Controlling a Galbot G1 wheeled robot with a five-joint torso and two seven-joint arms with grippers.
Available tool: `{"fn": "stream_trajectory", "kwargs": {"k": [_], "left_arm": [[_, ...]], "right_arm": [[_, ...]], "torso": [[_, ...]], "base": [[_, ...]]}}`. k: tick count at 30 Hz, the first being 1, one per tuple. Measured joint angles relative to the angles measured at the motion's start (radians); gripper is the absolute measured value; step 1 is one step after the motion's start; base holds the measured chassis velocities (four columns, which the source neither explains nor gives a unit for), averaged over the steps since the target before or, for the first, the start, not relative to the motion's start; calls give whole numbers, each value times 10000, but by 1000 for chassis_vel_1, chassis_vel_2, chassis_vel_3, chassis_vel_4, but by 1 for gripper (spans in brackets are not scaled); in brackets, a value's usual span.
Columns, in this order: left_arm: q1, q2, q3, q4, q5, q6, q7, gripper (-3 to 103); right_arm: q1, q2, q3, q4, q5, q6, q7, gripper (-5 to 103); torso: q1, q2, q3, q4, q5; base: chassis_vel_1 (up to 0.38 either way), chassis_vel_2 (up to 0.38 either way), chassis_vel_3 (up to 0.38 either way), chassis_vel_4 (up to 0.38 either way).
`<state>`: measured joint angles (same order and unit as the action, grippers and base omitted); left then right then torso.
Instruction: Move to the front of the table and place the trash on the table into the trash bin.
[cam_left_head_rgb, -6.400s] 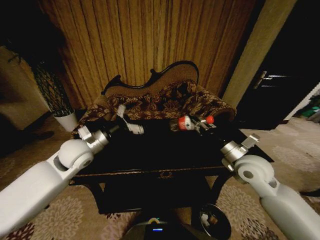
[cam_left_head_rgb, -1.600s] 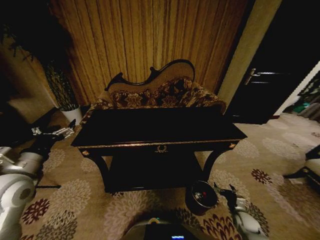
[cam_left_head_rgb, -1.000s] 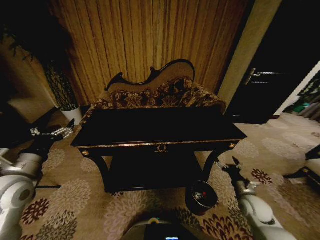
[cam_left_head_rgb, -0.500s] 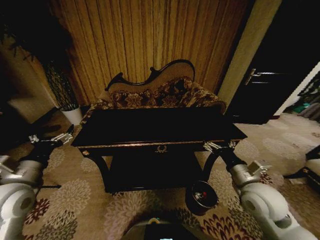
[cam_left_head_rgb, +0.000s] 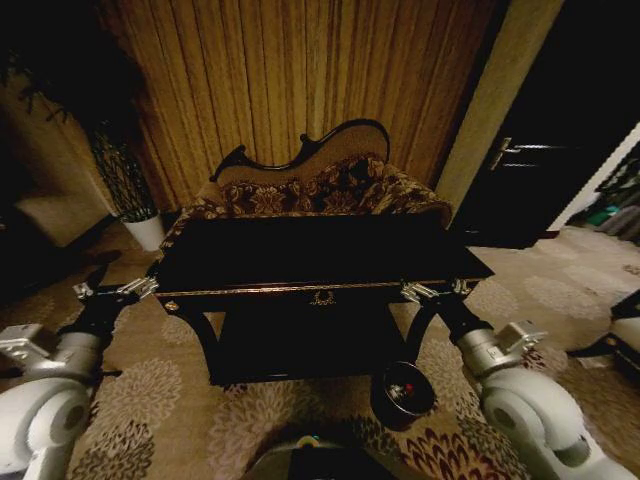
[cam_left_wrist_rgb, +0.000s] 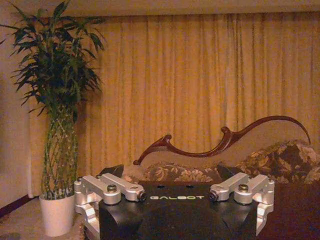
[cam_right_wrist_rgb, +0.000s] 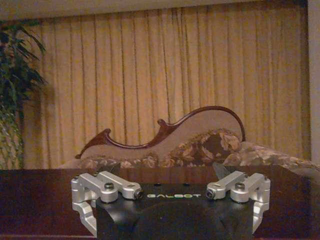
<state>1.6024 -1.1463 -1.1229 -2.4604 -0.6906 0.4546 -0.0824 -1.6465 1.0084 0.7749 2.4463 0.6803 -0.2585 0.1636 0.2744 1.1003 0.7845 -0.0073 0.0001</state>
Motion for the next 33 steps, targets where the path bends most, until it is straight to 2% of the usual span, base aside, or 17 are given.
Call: {"fn": "stream_trajectory", "kwargs": {"k": [4, 13, 33], "left_arm": [[136, -92, 29, -416, -21, 425, -284, 100], [416, -232, -159, -420, -31, 447, -329, 100], [529, -263, -136, -402, -29, 485, -297, 100]], "right_arm": [[333, -163, 14, -768, -41, -2, -14, 100], [504, -569, 227, -1331, 227, 58, -28, 100], [514, -576, 458, -1981, 242, 350, -29, 100]], "torso": [[0, 0, 0, 1, 0], [0, -1, 0, 1, -1], [0, -1, 0, 2, -2]], "base": [[0, 0, 0, 0], [0, 0, 0, 0], [37, -29, -38, 30]]}}
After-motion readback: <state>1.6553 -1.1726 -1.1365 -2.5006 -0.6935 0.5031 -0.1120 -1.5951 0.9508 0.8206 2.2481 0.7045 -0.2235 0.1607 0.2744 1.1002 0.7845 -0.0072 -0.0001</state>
